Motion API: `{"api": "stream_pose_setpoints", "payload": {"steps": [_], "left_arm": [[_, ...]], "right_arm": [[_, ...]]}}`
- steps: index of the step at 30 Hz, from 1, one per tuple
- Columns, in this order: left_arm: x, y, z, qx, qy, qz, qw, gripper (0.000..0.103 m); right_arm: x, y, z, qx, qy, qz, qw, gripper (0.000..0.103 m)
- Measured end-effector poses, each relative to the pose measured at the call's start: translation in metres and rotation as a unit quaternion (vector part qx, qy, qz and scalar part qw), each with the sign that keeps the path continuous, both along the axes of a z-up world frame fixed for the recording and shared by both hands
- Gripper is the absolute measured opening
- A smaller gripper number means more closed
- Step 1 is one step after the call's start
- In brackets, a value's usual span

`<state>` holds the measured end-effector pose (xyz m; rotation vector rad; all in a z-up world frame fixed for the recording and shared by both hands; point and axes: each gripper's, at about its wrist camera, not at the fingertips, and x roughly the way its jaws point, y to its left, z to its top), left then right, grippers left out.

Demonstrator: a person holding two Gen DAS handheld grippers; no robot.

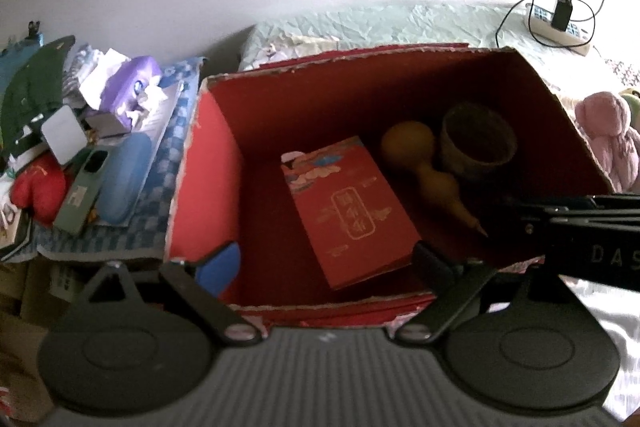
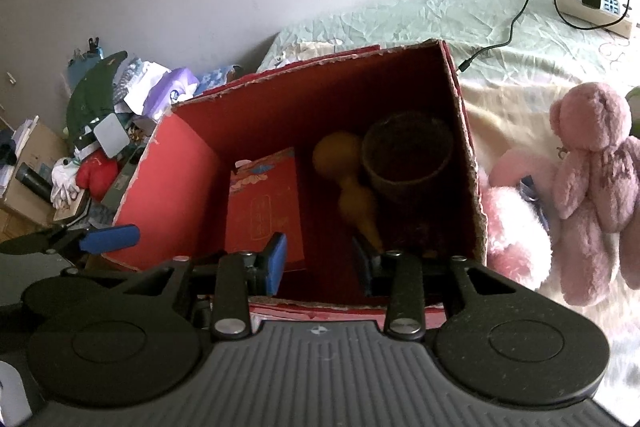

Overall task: Organize objects
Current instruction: 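Withdraw the right gripper up out of the red box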

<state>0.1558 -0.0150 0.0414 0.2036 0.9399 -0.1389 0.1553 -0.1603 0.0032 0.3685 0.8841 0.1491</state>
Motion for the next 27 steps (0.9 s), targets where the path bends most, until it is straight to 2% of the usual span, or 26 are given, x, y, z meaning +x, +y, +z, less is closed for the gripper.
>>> {"api": "stream_pose_setpoints", "payload": {"steps": [14,27], "left_arm": [[-0.001,0.01,-0.004,-0.032,-0.003,-0.001,0.9995,0.095],[-0.002,0.011,-0.004,-0.031,-0.016,-0.026,0.9991,0.095]], "right_arm": [[-0.008,0.005,-0.002,-0.004,-0.031,-0.018,0.999,0.047],[-0.012,0.01,-0.002,-0.011,-0.048,-0.025,0.998,0.055]]}}
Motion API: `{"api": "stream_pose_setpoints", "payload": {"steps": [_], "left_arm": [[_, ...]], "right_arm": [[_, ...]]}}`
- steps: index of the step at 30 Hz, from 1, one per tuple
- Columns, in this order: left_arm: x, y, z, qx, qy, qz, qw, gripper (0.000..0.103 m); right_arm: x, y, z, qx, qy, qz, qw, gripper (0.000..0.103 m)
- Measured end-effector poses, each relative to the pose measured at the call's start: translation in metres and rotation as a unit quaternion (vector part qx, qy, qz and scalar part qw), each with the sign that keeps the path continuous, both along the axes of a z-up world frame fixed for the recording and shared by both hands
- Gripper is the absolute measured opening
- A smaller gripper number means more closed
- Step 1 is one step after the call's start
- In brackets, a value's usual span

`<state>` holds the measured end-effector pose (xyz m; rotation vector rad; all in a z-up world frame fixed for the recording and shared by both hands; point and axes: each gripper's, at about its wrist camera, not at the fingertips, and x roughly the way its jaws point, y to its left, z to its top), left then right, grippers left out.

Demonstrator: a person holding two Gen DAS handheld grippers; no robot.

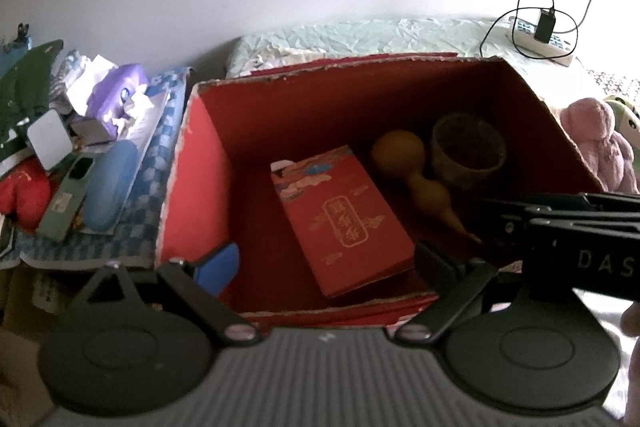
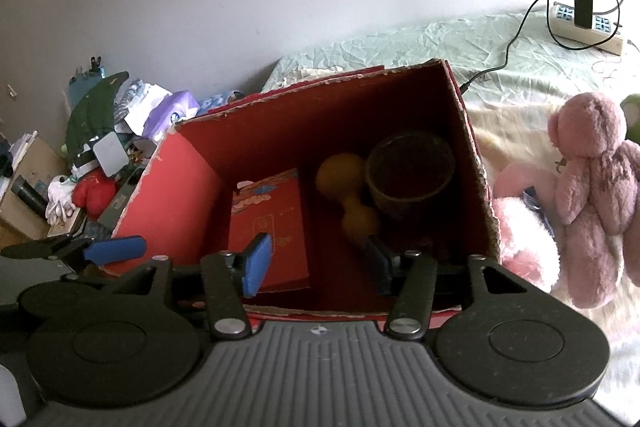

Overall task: Organize objects
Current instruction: 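Withdraw the right gripper up out of the red box, then reach the right gripper down to the beige strap beside the box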

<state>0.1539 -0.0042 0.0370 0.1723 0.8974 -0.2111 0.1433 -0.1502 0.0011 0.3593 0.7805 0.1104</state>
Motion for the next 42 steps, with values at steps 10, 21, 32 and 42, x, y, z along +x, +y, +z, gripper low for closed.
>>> {"api": "stream_pose_setpoints", "payload": {"steps": [10,21,32,42], "left_arm": [[-0.001,0.008,0.001,-0.017,-0.011,0.006,0.9998,0.095],[-0.04,0.06,0.04,-0.024,-0.063,0.026,0.9974,0.095],[-0.083,0.101,0.014,-0.032,-0.009,0.07,0.997,0.091],[-0.119,0.113,-0.022,-0.084,0.065,0.063,0.9923,0.088]], "right_arm": [[-0.005,-0.001,0.005,0.0,-0.002,-0.004,1.0,0.055],[-0.031,0.005,0.035,0.055,-0.043,0.065,0.995,0.041],[-0.028,0.05,0.009,0.099,0.012,0.174,0.98,0.04],[-0.023,0.085,-0.035,0.112,0.1,0.208,0.967,0.04]]}}
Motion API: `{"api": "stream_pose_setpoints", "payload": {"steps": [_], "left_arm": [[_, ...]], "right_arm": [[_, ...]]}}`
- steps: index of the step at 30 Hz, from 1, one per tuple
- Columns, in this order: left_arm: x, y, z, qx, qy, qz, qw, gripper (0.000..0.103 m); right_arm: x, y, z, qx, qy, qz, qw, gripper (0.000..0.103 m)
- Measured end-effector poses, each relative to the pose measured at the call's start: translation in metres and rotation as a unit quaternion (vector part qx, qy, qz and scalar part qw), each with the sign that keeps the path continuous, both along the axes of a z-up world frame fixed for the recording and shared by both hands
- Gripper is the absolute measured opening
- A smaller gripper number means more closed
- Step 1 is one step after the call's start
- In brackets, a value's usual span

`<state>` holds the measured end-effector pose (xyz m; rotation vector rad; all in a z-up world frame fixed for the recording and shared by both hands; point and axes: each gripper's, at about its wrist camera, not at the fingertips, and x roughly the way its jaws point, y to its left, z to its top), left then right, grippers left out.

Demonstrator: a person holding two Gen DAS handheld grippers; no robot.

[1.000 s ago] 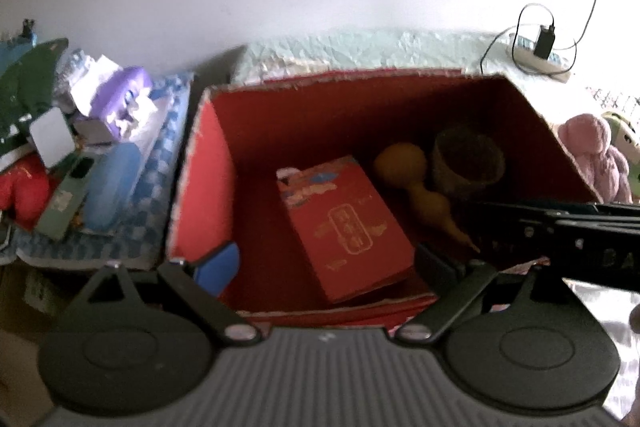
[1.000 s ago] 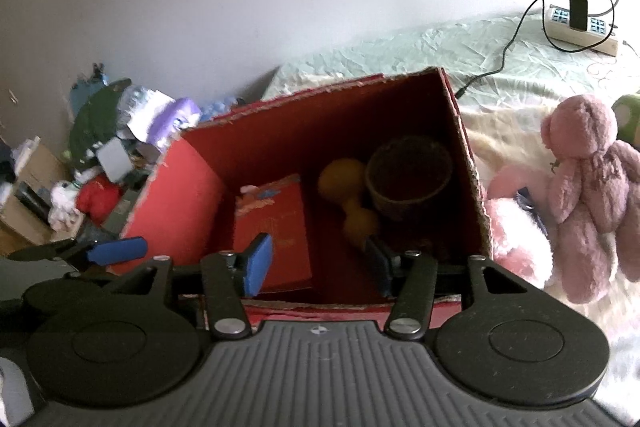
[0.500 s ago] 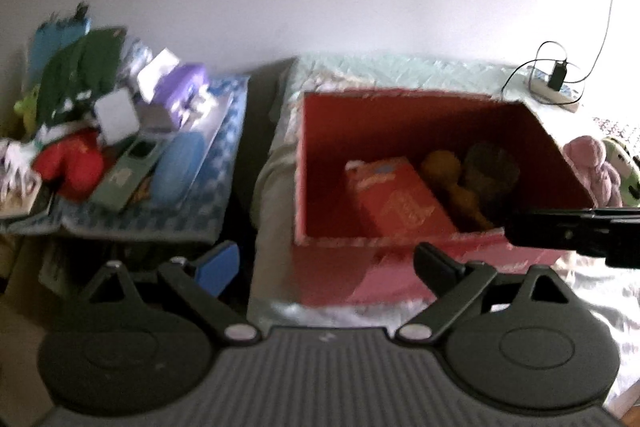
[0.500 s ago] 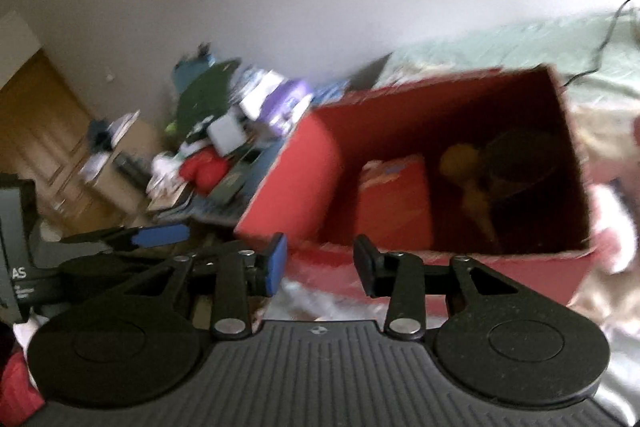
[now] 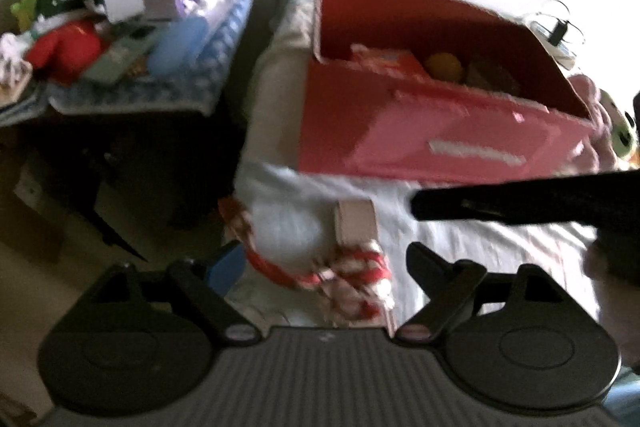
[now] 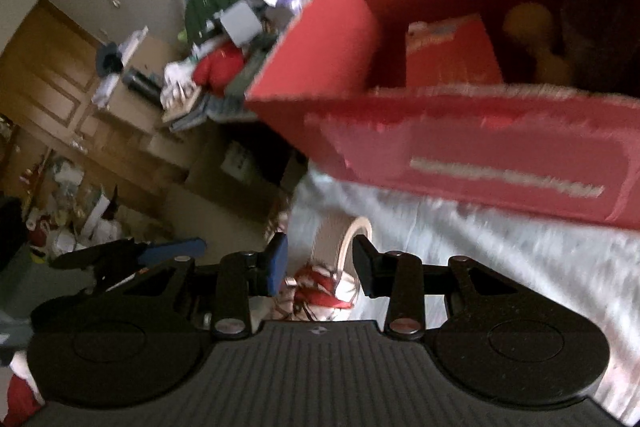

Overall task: Organize objects
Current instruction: 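Reach the right gripper down to the beige strap beside the box, then close the right gripper on the beige strap with patterned fabric, then lift the strap with the right gripper and carry it over the red box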

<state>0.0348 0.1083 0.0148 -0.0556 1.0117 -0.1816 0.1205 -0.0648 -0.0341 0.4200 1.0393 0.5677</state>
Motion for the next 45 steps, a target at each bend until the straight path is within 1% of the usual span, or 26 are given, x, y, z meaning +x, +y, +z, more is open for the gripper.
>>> {"api": "stream_pose_setpoints", "payload": {"steps": [5,11,13,17,20,22,24,26,27,28,30,32,34,37,41,45], "left_arm": [[-0.005,-0.011,-0.014,0.002,0.016,-0.018,0.9997,0.088],[0.001,-0.01,-0.033,-0.023,0.041,-0.014,0.9988,0.087],[0.003,-0.009,-0.039,-0.033,0.053,-0.012,0.998,0.081],[0.009,-0.006,-0.05,-0.047,0.072,-0.007,0.9963,0.072],[0.013,-0.008,-0.057,-0.046,0.08,-0.009,0.9957,0.067],[0.014,-0.01,-0.06,-0.046,0.084,-0.013,0.9953,0.063],[0.016,-0.014,-0.063,-0.045,0.09,-0.02,0.9948,0.06],[0.017,-0.018,-0.066,-0.04,0.091,-0.028,0.9947,0.056],[0.017,-0.02,-0.067,-0.037,0.09,-0.03,0.9948,0.056],[0.017,-0.021,-0.067,-0.034,0.087,-0.033,0.9951,0.056],[0.018,-0.024,-0.067,-0.026,0.085,-0.04,0.9952,0.056],[0.019,-0.025,-0.066,-0.024,0.085,-0.047,0.9949,0.055],[0.018,-0.027,-0.063,-0.021,0.085,-0.054,0.9947,0.052],[0.018,-0.029,-0.055,-0.022,0.083,-0.069,0.994,0.051],[0.016,-0.038,-0.039,-0.019,0.074,-0.105,0.9915,0.051],[0.015,-0.053,-0.024,-0.019,0.064,-0.149,0.9865,0.051]], "right_arm": [[-0.001,0.011,-0.016,-0.008,0.024,0.011,1.0,0.04],[0.002,0.016,-0.03,-0.013,0.049,0.008,0.999,0.041],[0.002,0.019,-0.034,-0.017,0.053,0.011,0.998,0.041],[0.002,0.023,-0.04,-0.022,0.061,0.014,0.998,0.042],[0.003,0.025,-0.042,-0.03,0.06,0.011,0.998,0.046],[0.003,0.027,-0.043,-0.03,0.06,0.01,0.998,0.051],[0.003,0.031,-0.046,-0.04,0.057,0.013,0.997,0.052],[0.0,0.036,-0.045,-0.051,0.042,0.02,0.998,0.055],[-0.002,0.039,-0.044,-0.06,0.033,0.028,0.997,0.054],[-0.002,0.041,-0.043,-0.069,0.026,0.031,0.997,0.051],[-0.002,0.042,-0.043,-0.075,0.023,0.033,0.996,0.049],[0.001,0.038,-0.045,-0.067,0.031,0.029,0.997,0.047],[0.001,0.033,-0.044,-0.059,0.038,0.023,0.997,0.045],[0.0,0.025,-0.039,-0.048,0.042,0.019,0.998,0.044],[-0.007,0.009,-0.027,-0.032,0.037,0.014,0.999,0.044],[-0.015,-0.013,-0.016,-0.018,0.033,-0.007,0.999,0.044]]}}
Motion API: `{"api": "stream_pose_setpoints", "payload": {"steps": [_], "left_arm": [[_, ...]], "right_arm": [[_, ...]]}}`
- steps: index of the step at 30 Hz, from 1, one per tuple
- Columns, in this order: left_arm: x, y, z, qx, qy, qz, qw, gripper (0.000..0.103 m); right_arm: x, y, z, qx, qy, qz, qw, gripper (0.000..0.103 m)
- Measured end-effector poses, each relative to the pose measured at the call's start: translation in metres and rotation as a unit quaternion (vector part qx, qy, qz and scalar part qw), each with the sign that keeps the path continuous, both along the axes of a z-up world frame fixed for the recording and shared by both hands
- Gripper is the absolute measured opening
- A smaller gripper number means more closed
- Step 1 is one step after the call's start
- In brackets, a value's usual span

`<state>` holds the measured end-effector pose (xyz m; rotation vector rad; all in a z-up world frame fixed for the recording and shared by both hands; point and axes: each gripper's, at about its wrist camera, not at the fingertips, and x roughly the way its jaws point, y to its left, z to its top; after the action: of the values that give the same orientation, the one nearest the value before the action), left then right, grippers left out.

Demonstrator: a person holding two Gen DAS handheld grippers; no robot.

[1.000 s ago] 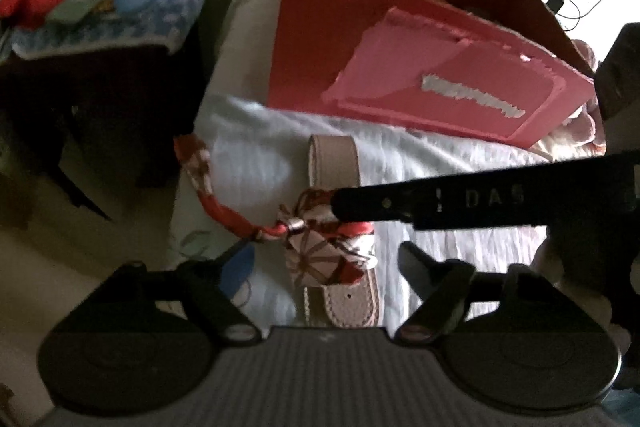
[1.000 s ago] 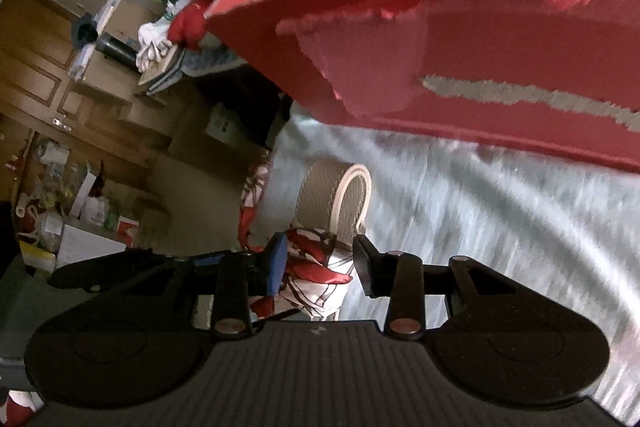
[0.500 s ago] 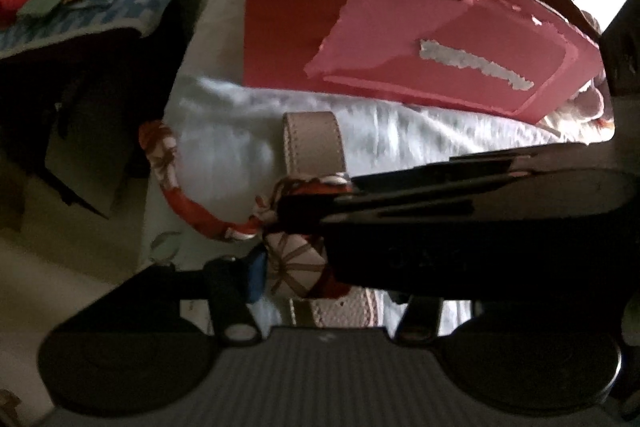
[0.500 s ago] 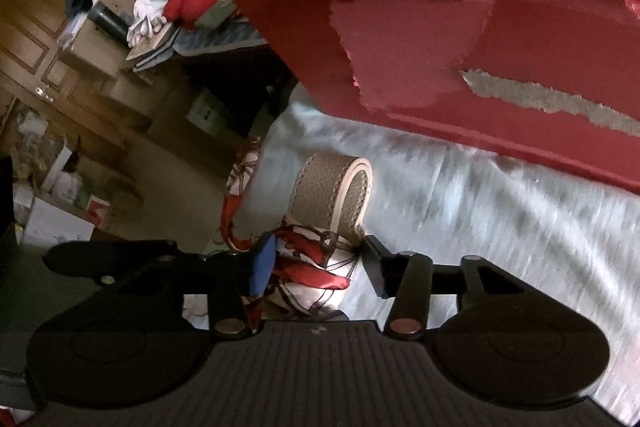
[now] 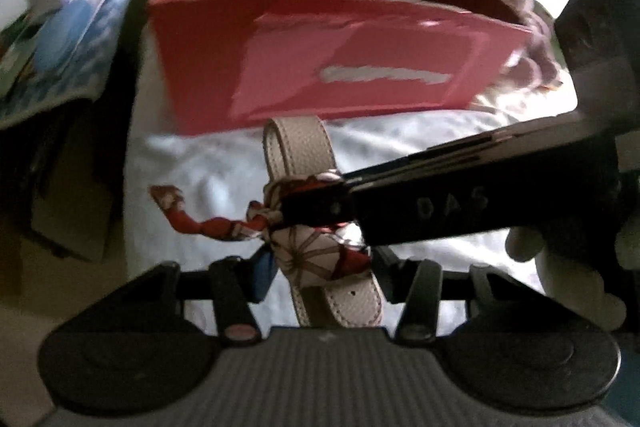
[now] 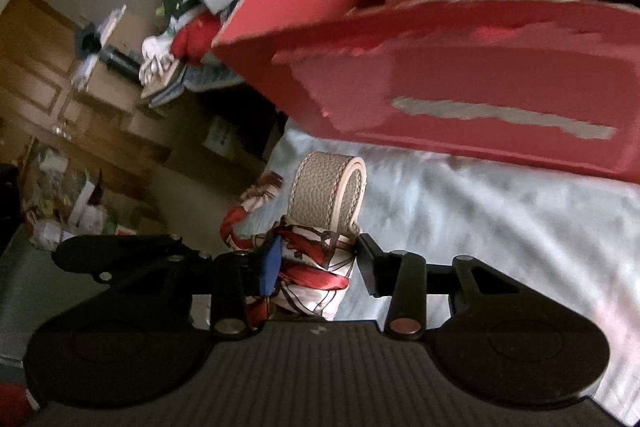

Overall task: Organize objects
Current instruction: 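Lift the strap with the right gripper and carry it over the red box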

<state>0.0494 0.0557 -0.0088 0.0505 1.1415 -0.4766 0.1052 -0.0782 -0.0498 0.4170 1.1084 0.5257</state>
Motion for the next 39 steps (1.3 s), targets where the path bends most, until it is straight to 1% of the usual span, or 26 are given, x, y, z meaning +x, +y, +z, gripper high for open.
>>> {"api": "stream_pose_setpoints", "payload": {"steps": [5,11,15,20,22,26,31,35,39], "left_arm": [[-0.003,-0.03,0.014,-0.011,-0.016,-0.058,0.9981,0.051],[-0.006,-0.066,0.039,-0.031,-0.047,-0.12,0.9911,0.051],[-0.004,-0.081,0.061,-0.055,-0.069,-0.144,0.9856,0.051],[0.003,-0.094,0.091,-0.089,-0.106,-0.161,0.9773,0.051],[0.009,-0.096,0.102,-0.097,-0.118,-0.164,0.9746,0.051],[0.021,-0.097,0.125,-0.099,-0.155,-0.163,0.9694,0.051],[0.043,-0.088,0.146,-0.101,-0.195,-0.143,0.965,0.051],[0.066,-0.074,0.149,-0.101,-0.207,-0.113,0.9666,0.051],[0.088,-0.063,0.138,-0.086,-0.204,-0.083,0.9717,0.051]], "right_arm": [[-0.015,-0.033,0.014,0.005,-0.008,-0.039,0.999,0.044],[-0.036,-0.071,0.038,0.012,-0.034,-0.095,0.995,0.044],[-0.046,-0.092,0.059,0.014,-0.06,-0.131,0.99,0.044],[-0.051,-0.114,0.084,0.026,-0.1,-0.168,0.98,0.044],[-0.049,-0.123,0.092,0.031,-0.115,-0.177,0.977,0.044],[-0.037,-0.127,0.108,0.04,-0.15,-0.183,0.971,0.044],[-0.011,-0.122,0.127,0.039,-0.194,-0.176,0.964,0.044],[0.018,-0.112,0.132,0.029,-0.217,-0.156,0.963,0.044],[0.049,-0.095,0.123,0.02,-0.218,-0.125,0.968,0.044]]}}
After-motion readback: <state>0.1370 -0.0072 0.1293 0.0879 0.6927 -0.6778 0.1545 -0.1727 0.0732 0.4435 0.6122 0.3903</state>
